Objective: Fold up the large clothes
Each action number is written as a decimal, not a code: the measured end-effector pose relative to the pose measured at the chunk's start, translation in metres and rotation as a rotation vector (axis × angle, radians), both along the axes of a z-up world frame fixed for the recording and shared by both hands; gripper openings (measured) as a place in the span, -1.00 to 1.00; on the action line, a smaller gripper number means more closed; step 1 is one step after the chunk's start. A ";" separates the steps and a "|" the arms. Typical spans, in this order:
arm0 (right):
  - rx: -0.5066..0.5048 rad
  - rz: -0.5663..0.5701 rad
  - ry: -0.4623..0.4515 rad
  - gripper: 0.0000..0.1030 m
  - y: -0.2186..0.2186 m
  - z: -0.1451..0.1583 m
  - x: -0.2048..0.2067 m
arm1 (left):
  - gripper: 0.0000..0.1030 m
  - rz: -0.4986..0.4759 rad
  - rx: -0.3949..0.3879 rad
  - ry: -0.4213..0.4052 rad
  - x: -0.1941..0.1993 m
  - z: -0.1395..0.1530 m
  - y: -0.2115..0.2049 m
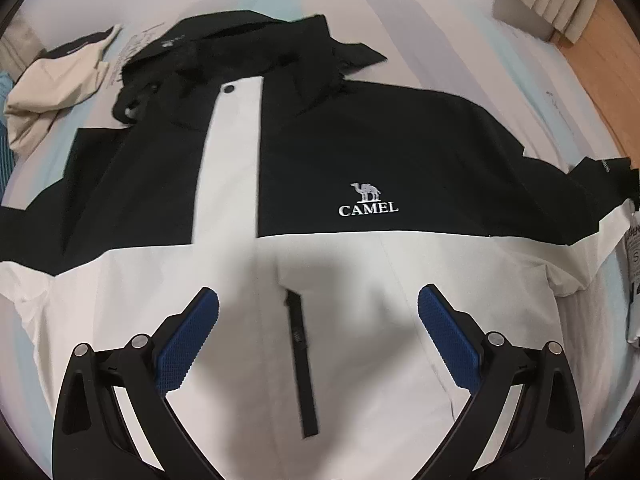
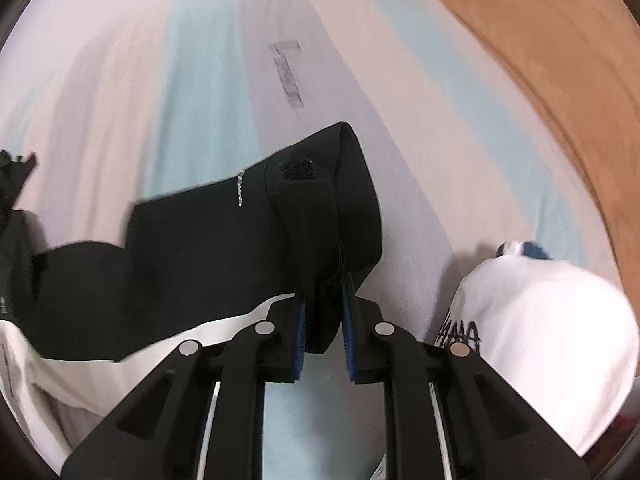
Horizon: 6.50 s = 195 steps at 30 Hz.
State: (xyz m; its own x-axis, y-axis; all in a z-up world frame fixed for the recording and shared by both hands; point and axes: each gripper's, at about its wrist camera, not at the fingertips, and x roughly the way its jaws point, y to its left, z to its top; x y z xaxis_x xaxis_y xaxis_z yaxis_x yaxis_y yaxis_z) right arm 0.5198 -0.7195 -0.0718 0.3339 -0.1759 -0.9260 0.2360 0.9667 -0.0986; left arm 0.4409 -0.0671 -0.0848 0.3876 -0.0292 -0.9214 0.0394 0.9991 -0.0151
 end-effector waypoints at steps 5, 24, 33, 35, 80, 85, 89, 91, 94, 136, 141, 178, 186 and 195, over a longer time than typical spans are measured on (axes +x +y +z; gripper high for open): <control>-0.020 0.091 -0.055 -0.73 0.057 0.055 -0.026 | 0.88 0.042 -0.007 -0.005 -0.013 0.011 0.036; -0.038 0.314 -0.119 -0.73 0.442 0.141 -0.030 | 0.88 0.038 -0.060 -0.086 -0.033 0.090 0.276; -0.022 0.433 -0.074 -0.74 0.592 0.128 -0.025 | 0.88 0.162 -0.094 -0.096 -0.053 0.084 0.403; -0.029 0.472 -0.078 -0.74 0.619 0.126 -0.024 | 0.88 0.185 -0.097 -0.094 -0.057 0.078 0.423; 0.286 0.744 0.034 0.54 0.930 0.013 -0.037 | 0.89 0.514 -0.112 -0.064 -0.108 -0.015 0.739; 0.347 0.717 0.025 0.56 0.909 0.027 -0.047 | 0.88 0.521 -0.177 -0.073 -0.090 -0.022 0.765; 0.324 0.695 0.021 0.56 0.885 0.032 -0.051 | 0.89 0.520 -0.147 -0.027 -0.076 -0.037 0.774; 0.352 0.659 0.031 0.56 0.870 0.031 -0.052 | 0.88 0.542 -0.162 -0.009 -0.072 -0.045 0.781; 0.365 0.605 0.030 0.56 0.850 0.031 -0.055 | 0.88 0.566 -0.170 0.002 -0.067 -0.053 0.785; 0.145 0.490 -0.168 0.85 0.750 0.061 -0.072 | -0.79 0.449 -0.028 -0.179 -0.078 0.050 0.640; 0.155 0.472 -0.162 0.85 0.719 0.067 -0.075 | -0.79 0.391 -0.048 -0.200 -0.071 0.068 0.598; 0.193 0.287 -0.163 0.85 0.474 0.074 -0.100 | -0.82 0.047 -0.106 -0.102 -0.009 0.078 0.184; 0.207 0.260 -0.149 0.85 0.452 0.070 -0.111 | -0.82 -0.043 -0.139 -0.101 0.004 0.075 0.082; 0.193 0.230 -0.140 0.85 0.423 0.062 -0.123 | -0.82 -0.110 -0.121 -0.095 0.007 0.071 0.004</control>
State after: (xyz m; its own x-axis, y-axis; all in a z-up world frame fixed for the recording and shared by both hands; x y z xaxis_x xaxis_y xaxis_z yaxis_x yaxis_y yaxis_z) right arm 0.3965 -0.2964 -0.0101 0.4712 0.0931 -0.8771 0.0073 0.9940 0.1094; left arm 0.4480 -0.0634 -0.0141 0.4612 -0.1843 -0.8679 0.1549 0.9799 -0.1258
